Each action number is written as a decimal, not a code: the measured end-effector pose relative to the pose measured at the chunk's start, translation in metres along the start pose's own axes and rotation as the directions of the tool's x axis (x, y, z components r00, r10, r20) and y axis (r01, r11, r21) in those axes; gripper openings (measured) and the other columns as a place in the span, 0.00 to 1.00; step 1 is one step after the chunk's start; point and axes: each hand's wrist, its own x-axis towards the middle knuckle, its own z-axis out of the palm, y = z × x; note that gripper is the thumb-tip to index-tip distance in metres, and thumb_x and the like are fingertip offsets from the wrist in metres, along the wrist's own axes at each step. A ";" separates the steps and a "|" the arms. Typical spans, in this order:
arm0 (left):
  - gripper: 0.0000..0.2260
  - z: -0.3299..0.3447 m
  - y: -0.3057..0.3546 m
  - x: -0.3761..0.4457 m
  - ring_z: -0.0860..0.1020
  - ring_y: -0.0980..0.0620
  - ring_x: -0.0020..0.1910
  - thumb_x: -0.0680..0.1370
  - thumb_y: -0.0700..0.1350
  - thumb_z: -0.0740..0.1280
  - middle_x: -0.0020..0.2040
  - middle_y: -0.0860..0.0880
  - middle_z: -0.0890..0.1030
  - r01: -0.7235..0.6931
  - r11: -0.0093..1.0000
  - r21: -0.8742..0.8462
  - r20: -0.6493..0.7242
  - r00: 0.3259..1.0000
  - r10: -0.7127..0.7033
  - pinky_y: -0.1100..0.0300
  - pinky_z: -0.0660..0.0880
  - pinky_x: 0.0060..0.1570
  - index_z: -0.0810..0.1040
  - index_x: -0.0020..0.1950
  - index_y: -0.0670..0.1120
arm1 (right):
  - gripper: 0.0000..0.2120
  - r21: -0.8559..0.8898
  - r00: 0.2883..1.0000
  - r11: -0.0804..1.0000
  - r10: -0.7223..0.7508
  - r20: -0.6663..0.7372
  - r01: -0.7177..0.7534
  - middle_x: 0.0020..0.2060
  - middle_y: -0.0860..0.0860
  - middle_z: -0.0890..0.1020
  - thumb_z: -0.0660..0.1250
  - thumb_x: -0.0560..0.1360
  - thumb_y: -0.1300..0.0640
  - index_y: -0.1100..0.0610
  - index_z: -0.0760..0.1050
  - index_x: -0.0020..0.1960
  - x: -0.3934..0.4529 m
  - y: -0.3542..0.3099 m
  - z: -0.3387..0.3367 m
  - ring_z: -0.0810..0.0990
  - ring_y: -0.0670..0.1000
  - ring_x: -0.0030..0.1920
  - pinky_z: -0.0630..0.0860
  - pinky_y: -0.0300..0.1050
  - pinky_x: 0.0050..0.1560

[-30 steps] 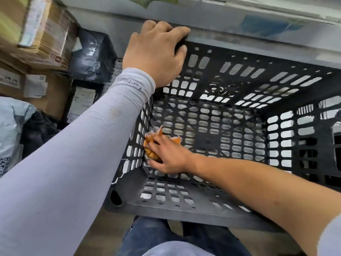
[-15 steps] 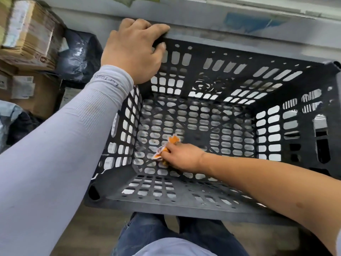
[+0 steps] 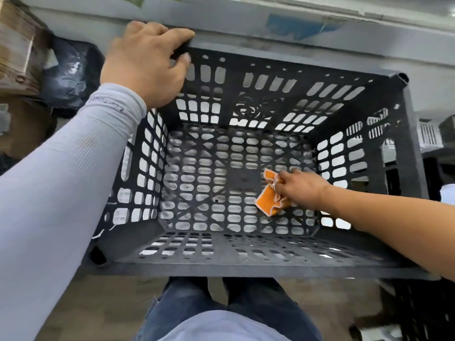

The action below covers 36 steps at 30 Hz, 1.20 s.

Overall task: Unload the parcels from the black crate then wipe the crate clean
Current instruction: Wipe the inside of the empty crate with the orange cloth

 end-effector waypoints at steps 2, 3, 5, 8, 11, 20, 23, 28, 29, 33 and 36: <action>0.25 0.000 -0.001 0.000 0.66 0.38 0.73 0.81 0.60 0.53 0.73 0.45 0.74 0.004 1.000 -0.003 0.005 1.000 -0.004 0.39 0.67 0.71 0.68 0.78 0.58 | 0.18 0.097 0.998 0.994 0.057 -0.028 -0.054 0.64 0.57 0.68 0.64 0.81 0.56 0.53 0.68 0.70 0.000 -0.001 0.002 0.77 0.61 0.58 0.80 0.59 0.57; 0.25 -0.001 -0.002 0.000 0.66 0.38 0.73 0.81 0.60 0.53 0.73 0.45 0.74 0.006 1.000 -0.004 0.007 1.000 -0.005 0.39 0.67 0.71 0.67 0.78 0.58 | 0.18 0.156 0.997 0.987 0.053 -0.051 -0.045 0.63 0.57 0.68 0.63 0.81 0.53 0.54 0.67 0.69 -0.001 -0.004 0.005 0.78 0.61 0.57 0.79 0.58 0.57; 0.25 -0.001 -0.002 0.000 0.66 0.38 0.73 0.81 0.60 0.53 0.73 0.45 0.74 0.008 1.000 -0.003 0.013 1.000 -0.008 0.39 0.66 0.72 0.67 0.78 0.58 | 0.22 0.217 0.995 0.976 0.007 -0.097 0.014 0.62 0.57 0.68 0.60 0.81 0.44 0.56 0.66 0.69 -0.005 -0.015 0.010 0.75 0.59 0.58 0.77 0.55 0.59; 0.24 -0.002 -0.001 -0.001 0.66 0.38 0.74 0.82 0.59 0.54 0.74 0.45 0.73 0.011 1.000 0.000 0.015 1.000 -0.011 0.39 0.66 0.72 0.67 0.78 0.57 | 0.27 0.210 0.988 0.977 -0.001 -0.156 0.035 0.65 0.58 0.67 0.57 0.82 0.36 0.56 0.66 0.70 -0.004 -0.032 0.018 0.73 0.59 0.61 0.79 0.55 0.56; 0.24 -0.002 0.001 -0.002 0.65 0.40 0.74 0.83 0.59 0.54 0.74 0.46 0.73 0.019 1.000 -0.004 0.023 1.000 -0.019 0.39 0.66 0.71 0.67 0.79 0.58 | 0.16 0.159 0.979 0.984 -0.054 -0.197 0.087 0.65 0.58 0.69 0.60 0.84 0.52 0.56 0.67 0.69 0.006 -0.039 0.016 0.75 0.60 0.61 0.78 0.52 0.48; 0.22 0.000 0.003 -0.002 0.67 0.41 0.73 0.84 0.58 0.54 0.72 0.48 0.74 0.022 1.000 0.012 -0.003 1.000 -0.022 0.41 0.67 0.68 0.68 0.78 0.58 | 0.14 0.037 0.842 0.871 -0.463 -0.279 0.491 0.58 0.60 0.75 0.54 0.83 0.56 0.58 0.64 0.67 0.060 -0.107 -0.046 0.75 0.60 0.56 0.78 0.59 0.50; 0.22 0.001 0.002 -0.002 0.68 0.42 0.73 0.83 0.59 0.54 0.71 0.49 0.75 0.032 0.999 0.020 -0.016 0.999 -0.032 0.41 0.68 0.67 0.68 0.78 0.58 | 0.24 0.004 0.776 0.815 -0.550 -0.309 0.580 0.63 0.61 0.74 0.46 0.83 0.51 0.59 0.70 0.70 0.086 -0.163 -0.080 0.72 0.60 0.62 0.71 0.57 0.61; 0.22 0.000 0.003 -0.003 0.68 0.44 0.73 0.84 0.58 0.53 0.71 0.50 0.75 0.023 0.999 0.031 -0.027 0.999 -0.022 0.43 0.67 0.67 0.68 0.78 0.58 | 0.11 -0.094 0.688 0.798 -0.567 -0.452 0.595 0.53 0.60 0.79 0.60 0.81 0.59 0.59 0.77 0.61 0.118 -0.201 -0.085 0.78 0.62 0.53 0.72 0.68 0.61; 0.22 0.001 0.004 -0.003 0.68 0.44 0.73 0.84 0.58 0.53 0.71 0.51 0.75 0.022 0.999 0.030 -0.030 0.999 -0.021 0.44 0.67 0.67 0.68 0.78 0.59 | 0.13 -0.115 0.666 0.795 -0.569 -0.483 0.596 0.58 0.59 0.79 0.59 0.82 0.57 0.56 0.76 0.64 0.120 -0.194 -0.075 0.77 0.63 0.58 0.69 0.68 0.65; 0.22 0.001 0.003 -0.002 0.68 0.44 0.73 0.84 0.58 0.53 0.71 0.51 0.75 0.033 0.999 0.021 -0.034 0.999 -0.032 0.43 0.67 0.67 0.68 0.78 0.58 | 0.19 -0.096 0.708 0.811 -0.555 -0.437 0.577 0.63 0.55 0.77 0.50 0.84 0.49 0.52 0.75 0.66 0.107 -0.170 -0.066 0.75 0.63 0.64 0.74 0.60 0.60; 0.22 0.001 0.005 -0.002 0.68 0.43 0.73 0.84 0.58 0.53 0.71 0.50 0.75 0.026 0.999 0.027 -0.029 0.999 -0.025 0.42 0.68 0.67 0.68 0.78 0.58 | 0.14 -0.048 0.736 0.824 -0.530 -0.421 0.565 0.52 0.57 0.78 0.56 0.82 0.54 0.57 0.78 0.58 0.102 -0.169 -0.068 0.76 0.62 0.53 0.76 0.55 0.49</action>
